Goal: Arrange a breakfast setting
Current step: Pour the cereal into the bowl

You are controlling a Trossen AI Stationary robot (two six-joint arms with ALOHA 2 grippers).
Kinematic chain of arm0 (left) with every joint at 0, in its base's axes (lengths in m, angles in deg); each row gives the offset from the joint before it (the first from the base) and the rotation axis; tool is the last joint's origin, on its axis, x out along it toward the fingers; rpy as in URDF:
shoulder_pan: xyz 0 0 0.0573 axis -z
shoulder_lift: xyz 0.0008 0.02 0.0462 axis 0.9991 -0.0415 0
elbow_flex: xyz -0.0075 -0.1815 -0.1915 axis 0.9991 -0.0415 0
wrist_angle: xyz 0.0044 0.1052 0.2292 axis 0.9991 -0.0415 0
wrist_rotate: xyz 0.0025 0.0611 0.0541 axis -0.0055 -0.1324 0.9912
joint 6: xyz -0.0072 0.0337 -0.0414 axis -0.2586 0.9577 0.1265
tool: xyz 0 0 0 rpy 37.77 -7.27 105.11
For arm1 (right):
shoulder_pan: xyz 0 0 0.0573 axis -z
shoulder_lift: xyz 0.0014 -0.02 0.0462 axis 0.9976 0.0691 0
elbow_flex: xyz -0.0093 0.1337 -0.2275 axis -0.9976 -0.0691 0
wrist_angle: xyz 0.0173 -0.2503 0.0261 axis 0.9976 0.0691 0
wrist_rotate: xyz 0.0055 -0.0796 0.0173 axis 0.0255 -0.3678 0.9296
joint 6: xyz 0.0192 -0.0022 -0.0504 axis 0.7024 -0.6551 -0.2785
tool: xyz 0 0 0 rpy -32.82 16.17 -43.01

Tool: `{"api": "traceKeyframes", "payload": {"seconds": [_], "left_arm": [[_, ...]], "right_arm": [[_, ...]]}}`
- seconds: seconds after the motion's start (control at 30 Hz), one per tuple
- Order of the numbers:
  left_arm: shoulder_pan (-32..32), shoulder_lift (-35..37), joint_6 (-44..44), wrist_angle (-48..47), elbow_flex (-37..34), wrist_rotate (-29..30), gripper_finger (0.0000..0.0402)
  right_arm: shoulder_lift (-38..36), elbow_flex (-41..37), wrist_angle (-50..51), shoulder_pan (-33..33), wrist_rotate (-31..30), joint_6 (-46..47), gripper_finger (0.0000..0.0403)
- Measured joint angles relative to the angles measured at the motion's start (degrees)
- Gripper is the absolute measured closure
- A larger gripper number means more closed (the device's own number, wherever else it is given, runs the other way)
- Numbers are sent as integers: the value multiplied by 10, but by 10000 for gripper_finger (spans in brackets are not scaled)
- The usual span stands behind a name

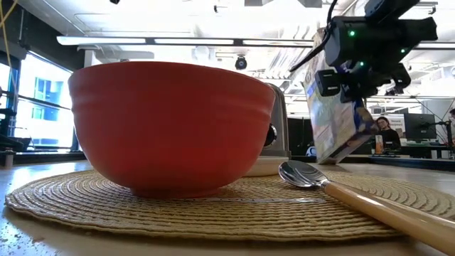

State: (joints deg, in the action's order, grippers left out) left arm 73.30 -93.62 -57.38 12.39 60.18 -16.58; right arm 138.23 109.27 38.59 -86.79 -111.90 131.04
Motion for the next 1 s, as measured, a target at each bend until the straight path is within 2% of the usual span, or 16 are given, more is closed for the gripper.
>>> {"api": "traceKeyframes", "payload": {"seconds": [0.37, 0.63, 1.0], "left_arm": [[0, 0, 0, 0, 0, 28, 264], [0, 0, 0, -3, 0, 36, 264], [0, 0, 0, -4, 0, 36, 264]], "right_arm": [[0, -35, -65, 41, 46, -1, 403], [0, -35, -74, 49, 79, -1, 403], [0, -35, -88, 49, 85, -1, 403]]}}
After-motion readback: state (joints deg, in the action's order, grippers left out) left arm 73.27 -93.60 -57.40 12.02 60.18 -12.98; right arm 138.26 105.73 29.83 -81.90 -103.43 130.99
